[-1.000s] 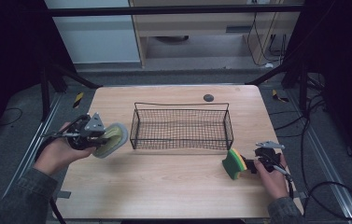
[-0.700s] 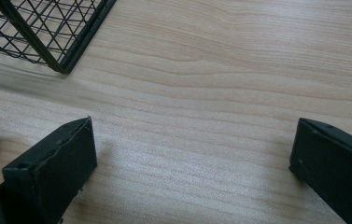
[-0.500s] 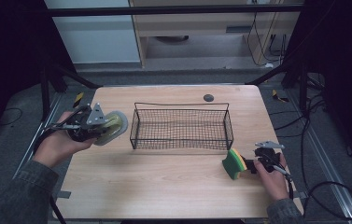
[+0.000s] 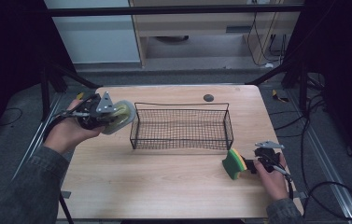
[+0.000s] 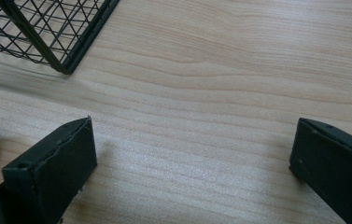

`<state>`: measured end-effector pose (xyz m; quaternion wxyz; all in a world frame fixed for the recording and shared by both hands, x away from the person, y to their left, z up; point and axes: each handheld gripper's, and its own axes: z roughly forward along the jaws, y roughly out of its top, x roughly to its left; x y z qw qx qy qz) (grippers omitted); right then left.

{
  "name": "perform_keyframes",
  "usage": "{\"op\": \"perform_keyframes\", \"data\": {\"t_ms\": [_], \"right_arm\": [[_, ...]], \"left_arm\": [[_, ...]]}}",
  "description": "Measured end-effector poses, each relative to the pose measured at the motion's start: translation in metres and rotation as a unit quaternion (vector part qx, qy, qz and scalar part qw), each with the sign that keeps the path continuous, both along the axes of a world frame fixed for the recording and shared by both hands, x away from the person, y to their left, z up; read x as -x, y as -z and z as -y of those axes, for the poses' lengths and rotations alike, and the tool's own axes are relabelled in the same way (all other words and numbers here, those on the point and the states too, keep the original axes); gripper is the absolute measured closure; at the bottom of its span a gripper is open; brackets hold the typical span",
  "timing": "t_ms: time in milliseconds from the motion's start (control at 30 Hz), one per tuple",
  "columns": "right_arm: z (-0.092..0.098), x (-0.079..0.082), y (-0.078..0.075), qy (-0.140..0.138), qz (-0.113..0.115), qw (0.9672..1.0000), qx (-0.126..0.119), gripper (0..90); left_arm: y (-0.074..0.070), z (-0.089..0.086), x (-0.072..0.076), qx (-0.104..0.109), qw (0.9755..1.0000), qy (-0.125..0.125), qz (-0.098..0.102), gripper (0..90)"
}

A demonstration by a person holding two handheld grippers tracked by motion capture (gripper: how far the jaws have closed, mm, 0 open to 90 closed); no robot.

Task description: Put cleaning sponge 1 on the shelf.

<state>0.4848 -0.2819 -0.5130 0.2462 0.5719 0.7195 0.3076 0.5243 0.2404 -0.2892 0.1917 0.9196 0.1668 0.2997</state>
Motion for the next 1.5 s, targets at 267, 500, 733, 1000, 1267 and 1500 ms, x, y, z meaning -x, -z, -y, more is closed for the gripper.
{"op": "perform_keyframes", "data": {"t_ms": [267, 500, 733, 1000, 1267, 1500], "right_arm": [[0.0, 0.0, 0.0, -0.003, -0.001, 1.0, -0.001, 0.5], [0.0, 0.001, 0.0, -0.004, -0.001, 1.0, 0.001, 0.7], [0.001, 0.002, 0.0, -0.006, -0.001, 1.0, 0.002, 0.7], [0.001, 0.002, 0.0, -0.006, -0.001, 1.0, 0.002, 0.7], [0.001, 0.002, 0.0, -0.007, -0.001, 1.0, 0.002, 0.5], [0.001, 0.001, 0.0, -0.008, -0.002, 1.0, 0.001, 0.4]], "left_arm": [[-0.01, 0.027, -0.011, -0.017, 0.9993, 0.031, 0.012, 70.4], [-0.009, 0.05, -0.021, -0.028, 0.9985, 0.045, 0.013, 70.4], [-0.001, 0.063, -0.039, -0.025, 0.9986, 0.045, 0.009, 70.4], [0.002, 0.084, -0.049, -0.029, 0.9976, 0.062, 0.004, 70.4], [0.007, 0.101, -0.052, -0.049, 0.9959, 0.076, 0.004, 70.4], [0.006, 0.112, -0.052, -0.063, 0.9942, 0.086, 0.01, 70.4]]}}
